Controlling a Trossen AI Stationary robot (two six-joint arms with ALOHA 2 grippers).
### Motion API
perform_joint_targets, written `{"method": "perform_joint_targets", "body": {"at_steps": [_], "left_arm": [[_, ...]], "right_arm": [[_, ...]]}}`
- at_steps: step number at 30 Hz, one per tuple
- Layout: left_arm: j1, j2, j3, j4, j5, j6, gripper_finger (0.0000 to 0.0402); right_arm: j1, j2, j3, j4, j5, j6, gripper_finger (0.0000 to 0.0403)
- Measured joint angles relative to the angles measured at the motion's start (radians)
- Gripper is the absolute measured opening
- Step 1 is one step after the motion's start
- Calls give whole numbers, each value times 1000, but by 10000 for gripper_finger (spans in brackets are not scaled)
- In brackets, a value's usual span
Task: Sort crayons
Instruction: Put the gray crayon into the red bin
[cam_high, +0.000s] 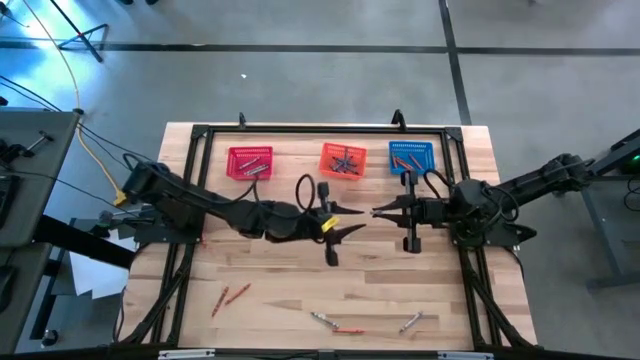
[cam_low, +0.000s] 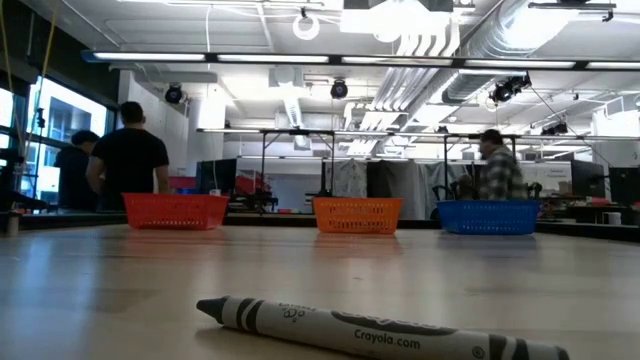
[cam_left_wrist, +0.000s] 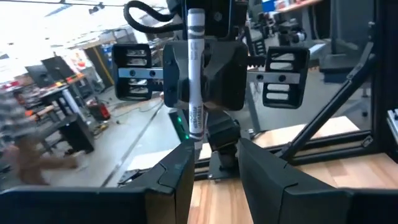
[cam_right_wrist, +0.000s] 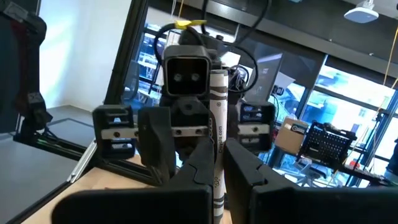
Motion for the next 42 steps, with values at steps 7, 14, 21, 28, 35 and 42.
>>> {"method": "perform_joint_targets", "body": {"at_steps": [7, 14, 21, 28, 35, 42], "left_arm": [[43, 7, 0, 1, 40, -58, 111], [55, 14, 0, 12, 50, -59, 111], [60, 16, 0, 26, 140, -61, 111], [61, 16, 0, 60, 142, -52, 111], [61, 16, 0, 69, 142, -52, 111], [61, 16, 0, 64, 142, -52, 111]], "right_arm": [[0, 0, 0, -6, -4, 10, 3], [0, 0, 1, -8, -9, 11, 3], [0, 1, 1, -14, -10, 12, 3], [-2, 19, 2, 6, -10, 11, 3], [-4, 62, 2, 51, -8, 8, 3], [-4, 80, 2, 93, -7, -3, 3]]}}
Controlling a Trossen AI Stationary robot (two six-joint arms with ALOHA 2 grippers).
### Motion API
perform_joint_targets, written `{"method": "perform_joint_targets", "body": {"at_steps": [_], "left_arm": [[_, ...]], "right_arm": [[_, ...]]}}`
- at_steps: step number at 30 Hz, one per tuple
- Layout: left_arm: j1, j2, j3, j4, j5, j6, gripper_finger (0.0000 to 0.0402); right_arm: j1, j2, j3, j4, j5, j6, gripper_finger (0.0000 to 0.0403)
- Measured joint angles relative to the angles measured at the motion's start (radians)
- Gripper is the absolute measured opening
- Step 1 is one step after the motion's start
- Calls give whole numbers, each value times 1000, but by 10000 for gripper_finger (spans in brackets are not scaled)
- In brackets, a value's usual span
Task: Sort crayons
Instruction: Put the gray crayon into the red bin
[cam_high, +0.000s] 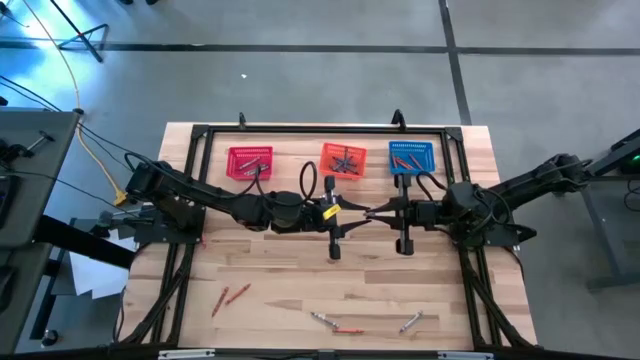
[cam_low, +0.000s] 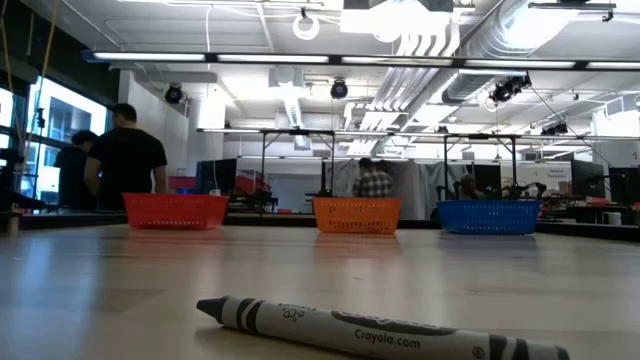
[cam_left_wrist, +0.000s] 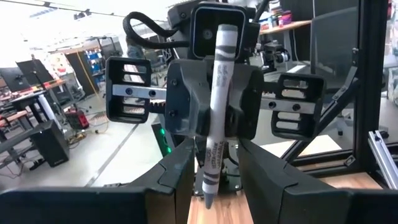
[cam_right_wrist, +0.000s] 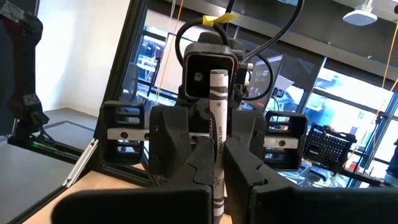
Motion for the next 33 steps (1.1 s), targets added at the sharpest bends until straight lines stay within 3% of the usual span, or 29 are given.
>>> {"method": "perform_joint_targets", "body": {"at_steps": [8, 18, 28, 33], "left_arm": [[0, 0, 0, -3, -6, 28, 104], [1, 0, 0, -2, 2, 45, 10], [1, 0, 0, -4, 1, 45, 4], [1, 0, 0, -7, 1, 44, 4]], "right_arm": [[0, 0, 13, -1, -1, 3, 3], [0, 0, 13, -2, -4, 15, 3], [0, 0, 13, -3, -7, 15, 6], [0, 0, 14, -15, -1, 15, 41]]}}
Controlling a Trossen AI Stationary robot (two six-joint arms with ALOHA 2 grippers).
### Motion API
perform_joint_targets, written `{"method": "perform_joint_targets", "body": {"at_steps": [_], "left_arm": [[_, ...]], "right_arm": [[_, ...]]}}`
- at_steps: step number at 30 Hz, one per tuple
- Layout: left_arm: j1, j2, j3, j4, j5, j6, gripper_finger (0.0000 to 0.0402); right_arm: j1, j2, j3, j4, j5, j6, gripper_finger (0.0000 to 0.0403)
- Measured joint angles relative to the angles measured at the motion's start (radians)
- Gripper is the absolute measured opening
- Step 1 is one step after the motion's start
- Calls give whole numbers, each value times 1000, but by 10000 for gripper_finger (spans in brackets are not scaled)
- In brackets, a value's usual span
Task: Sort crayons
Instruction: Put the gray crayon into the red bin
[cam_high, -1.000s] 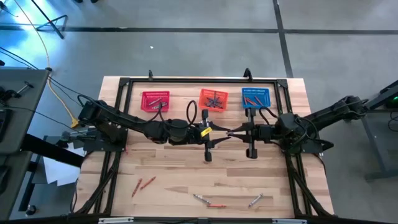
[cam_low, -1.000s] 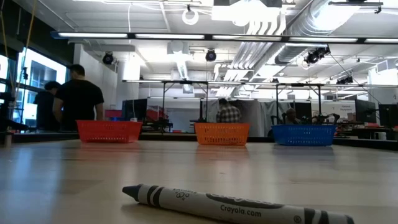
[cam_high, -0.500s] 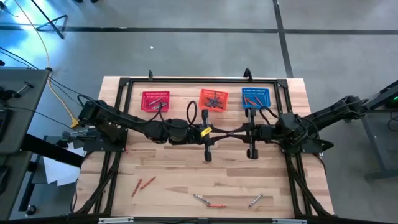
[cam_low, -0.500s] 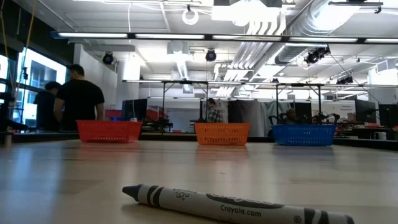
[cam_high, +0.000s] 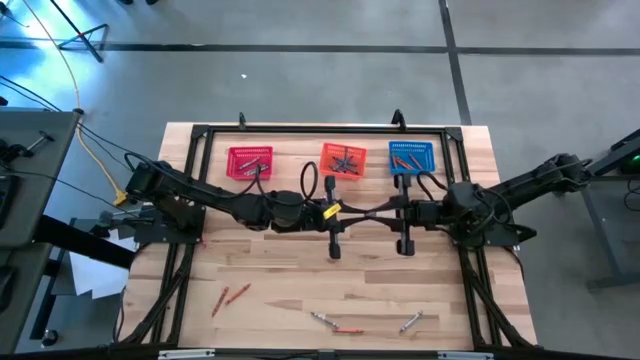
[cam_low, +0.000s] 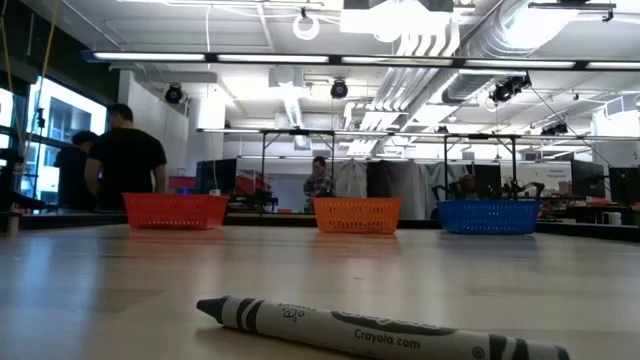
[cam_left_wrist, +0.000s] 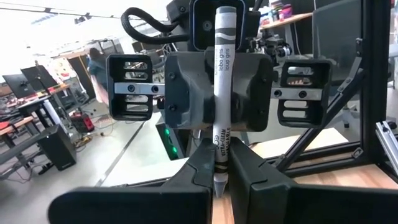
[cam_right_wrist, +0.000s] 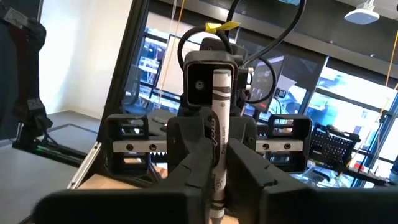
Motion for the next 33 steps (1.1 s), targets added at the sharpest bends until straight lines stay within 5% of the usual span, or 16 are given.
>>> {"method": "perform_joint_targets", "body": {"at_steps": [15, 17, 21, 27, 29, 33], "left_arm": [[-3, 0, 0, -7, -31, -12, 4], [-7, 0, 0, -22, -125, -16, 4], [-31, -44, -1, -132, -513, 46, 4], [4, -158, 0, -563, -878, -62, 6], [50, -208, 0, -779, -886, -238, 6], [170, -280, 0, -1176, -736, -590, 7]], "right_arm": [[0, -1, 0, -32, 8, 51, 180], [6, -6, 0, -36, 66, 50, 185], [32, -35, 0, -75, 247, 50, 188], [66, -104, 0, -265, 318, 142, 188], [67, -120, 0, -329, 320, 188, 188], [66, -127, 0, -401, 320, 233, 188]]}}
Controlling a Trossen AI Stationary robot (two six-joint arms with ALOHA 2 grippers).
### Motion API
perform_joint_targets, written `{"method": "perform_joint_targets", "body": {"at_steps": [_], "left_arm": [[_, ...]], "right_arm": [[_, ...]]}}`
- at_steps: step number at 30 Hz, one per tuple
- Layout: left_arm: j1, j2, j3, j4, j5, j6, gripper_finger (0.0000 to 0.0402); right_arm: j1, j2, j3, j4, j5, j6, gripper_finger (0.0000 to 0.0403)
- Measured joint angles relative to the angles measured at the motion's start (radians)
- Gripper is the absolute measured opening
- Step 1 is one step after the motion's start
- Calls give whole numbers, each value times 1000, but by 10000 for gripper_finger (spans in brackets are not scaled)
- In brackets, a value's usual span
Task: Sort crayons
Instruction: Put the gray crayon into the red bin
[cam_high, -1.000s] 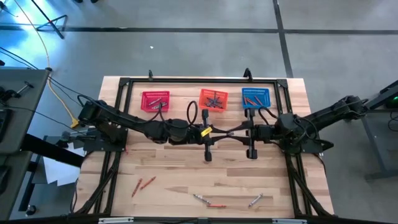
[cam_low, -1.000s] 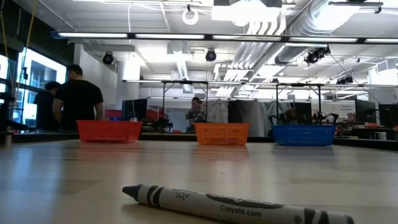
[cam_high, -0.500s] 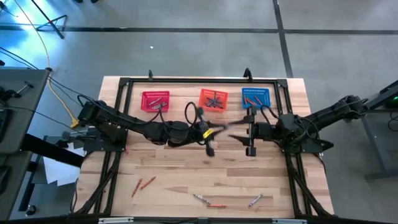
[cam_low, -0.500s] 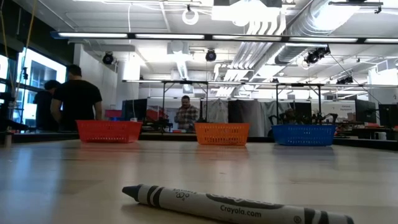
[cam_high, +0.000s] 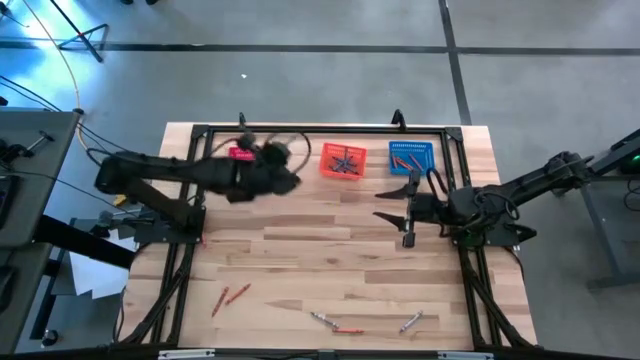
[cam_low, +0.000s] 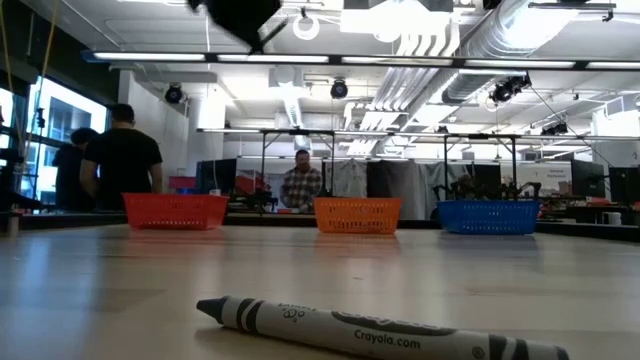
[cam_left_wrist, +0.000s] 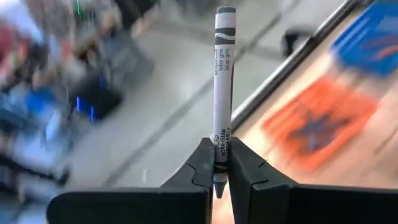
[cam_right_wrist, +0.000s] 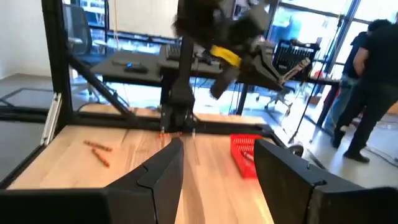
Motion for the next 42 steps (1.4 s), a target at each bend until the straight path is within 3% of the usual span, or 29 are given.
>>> {"method": "perform_joint_targets", "body": {"at_steps": [4, 6, 10, 16, 22, 33, 42], "left_arm": [[146, -23, -1, -286, 80, -186, 7], [228, -20, -1, -388, 167, -234, 7], [375, -14, -42, -439, 354, -230, 7], [540, -13, -179, -327, 542, -141, 7], [641, -13, -346, -138, 664, -89, 7], [743, -13, -547, 146, 771, -81, 7], [764, -13, -565, 178, 787, -73, 7]], "right_arm": [[0, 1, 0, -38, 0, 15, 188], [0, 1, 0, -46, 0, 22, 188], [0, 2, 0, -66, 0, 27, 188], [0, 2, 0, -78, 0, 30, 188], [0, 2, 0, -94, 0, 53, 188], [0, 2, -1, -105, 0, 107, 188], [0, 2, -1, -105, 0, 109, 188]]}}
